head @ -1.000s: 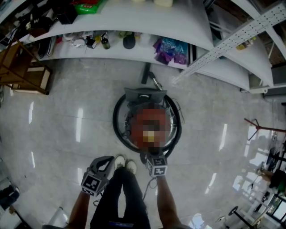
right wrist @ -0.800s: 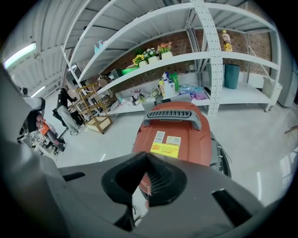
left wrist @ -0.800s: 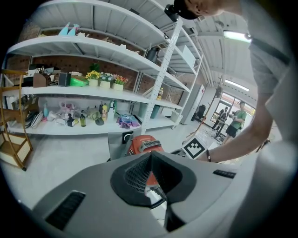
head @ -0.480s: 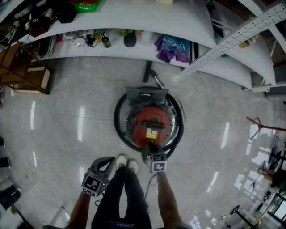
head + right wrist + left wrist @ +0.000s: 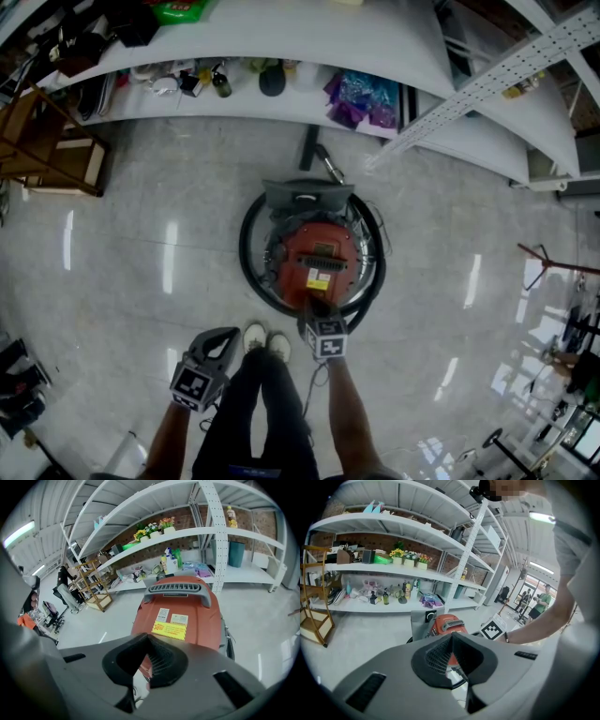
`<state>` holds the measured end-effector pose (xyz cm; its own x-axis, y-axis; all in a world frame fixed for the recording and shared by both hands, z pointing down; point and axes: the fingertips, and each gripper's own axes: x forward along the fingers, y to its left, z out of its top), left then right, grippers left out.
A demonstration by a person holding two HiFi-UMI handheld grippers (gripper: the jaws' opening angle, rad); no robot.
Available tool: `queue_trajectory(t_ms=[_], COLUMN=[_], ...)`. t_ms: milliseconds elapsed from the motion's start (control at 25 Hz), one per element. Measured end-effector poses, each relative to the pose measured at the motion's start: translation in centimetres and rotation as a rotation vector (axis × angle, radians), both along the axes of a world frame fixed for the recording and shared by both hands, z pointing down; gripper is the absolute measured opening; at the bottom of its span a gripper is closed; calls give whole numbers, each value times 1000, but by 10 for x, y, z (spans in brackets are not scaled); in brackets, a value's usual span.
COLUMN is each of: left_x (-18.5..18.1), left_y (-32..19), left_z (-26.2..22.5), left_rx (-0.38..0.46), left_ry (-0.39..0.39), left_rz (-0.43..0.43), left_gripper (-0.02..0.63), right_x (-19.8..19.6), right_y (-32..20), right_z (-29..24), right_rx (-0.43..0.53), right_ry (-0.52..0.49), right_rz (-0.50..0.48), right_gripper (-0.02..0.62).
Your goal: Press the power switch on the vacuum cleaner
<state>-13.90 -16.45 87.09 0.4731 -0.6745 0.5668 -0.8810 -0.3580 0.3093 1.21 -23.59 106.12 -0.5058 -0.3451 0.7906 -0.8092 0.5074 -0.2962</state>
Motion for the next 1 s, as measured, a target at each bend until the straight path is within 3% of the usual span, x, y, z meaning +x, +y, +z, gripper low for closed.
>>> queue_trajectory(t_ms=[200,1000], left_x=[0,-3], left_y=[1,-1], left_z=[4,4], left_rx=[-4,5], left_ry=[4,11], left_rz=[0,-6], left_gripper=[8,8], right_x=[-7,-8], right_y=[-3,-3], right_z=[-3,6], right_rx=[36,-15], right_ry=[32,50], right_rz=[-28,18], right_gripper=[12,12])
